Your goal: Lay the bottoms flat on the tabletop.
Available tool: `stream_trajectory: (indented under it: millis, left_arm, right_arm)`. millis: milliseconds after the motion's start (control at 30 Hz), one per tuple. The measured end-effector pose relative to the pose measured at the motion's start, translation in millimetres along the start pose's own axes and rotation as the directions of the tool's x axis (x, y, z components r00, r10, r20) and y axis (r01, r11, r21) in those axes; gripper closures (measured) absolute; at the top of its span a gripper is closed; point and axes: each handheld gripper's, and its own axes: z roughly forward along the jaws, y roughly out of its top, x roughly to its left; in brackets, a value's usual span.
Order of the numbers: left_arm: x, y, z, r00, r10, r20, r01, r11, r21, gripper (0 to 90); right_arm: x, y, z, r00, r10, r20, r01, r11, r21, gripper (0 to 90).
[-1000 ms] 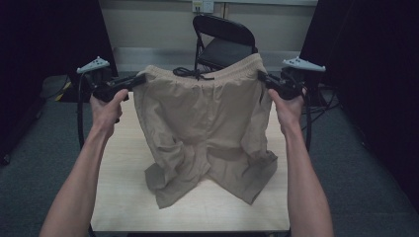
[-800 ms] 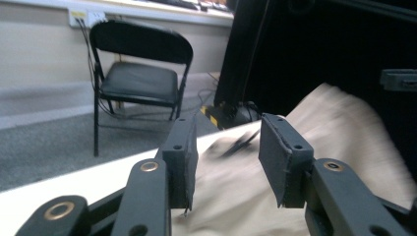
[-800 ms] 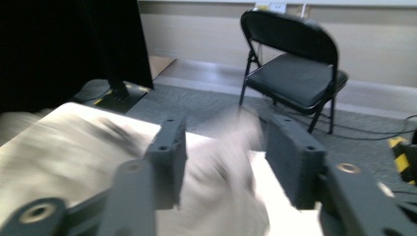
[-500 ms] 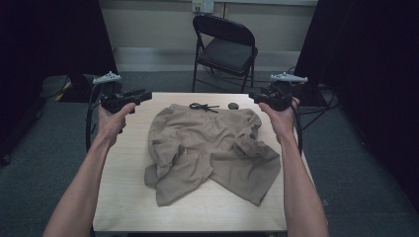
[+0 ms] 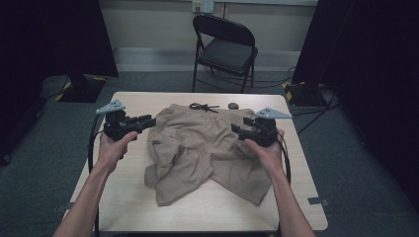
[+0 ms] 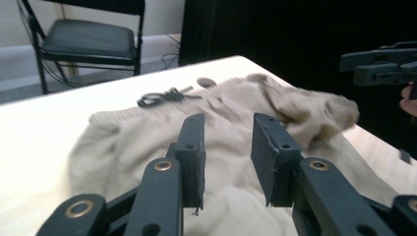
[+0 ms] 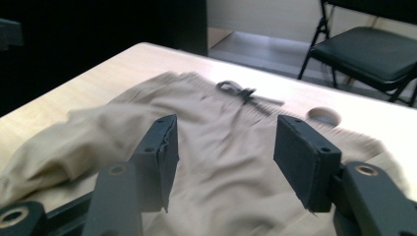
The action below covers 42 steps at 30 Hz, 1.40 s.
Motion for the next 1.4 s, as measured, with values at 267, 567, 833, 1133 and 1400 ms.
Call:
stream_trajectory:
  millis: [267, 567, 833, 1133, 1400]
  left_arm:
    - [-21.3, -51.8, -6.1, 0.9993, -0.032, 0.017, 0.031, 0.9981, 0.052, 53.8]
    - [-29.3, -102.3, -13.5, 0.9970, -0.055, 0.055, 0.047, 0.9906, 0.128, 40.8]
    - [-35.8, -127.3, -3.5, 0.9945, -0.054, 0.090, 0.032, 0.9736, 0.226, 38.8]
    - [-29.4, -139.6, 13.8, 0.9976, -0.045, 0.052, 0.030, 0.9624, 0.270, 65.4]
    - [-24.5, -138.1, 5.8, 0.9937, -0.084, 0.074, 0.065, 0.9720, 0.226, 83.9]
  right_arm:
    - [50.0, -37.9, 10.9, 0.9934, -0.040, -0.107, 0.046, 0.998, 0.052, 42.6]
    - [96.7, -71.2, 39.2, 0.9664, -0.038, -0.254, 0.067, 0.992, 0.106, 58.4]
    - [133.7, -91.2, 59.8, 0.9364, -0.026, -0.350, 0.085, 0.984, 0.155, 47.7]
    - [162.8, -112.6, 82.9, 0.9130, -0.017, -0.408, 0.124, 0.963, 0.240, 35.5]
    - [180.9, -116.9, 94.5, 0.9075, -0.052, -0.417, 0.171, 0.952, 0.254, 34.7]
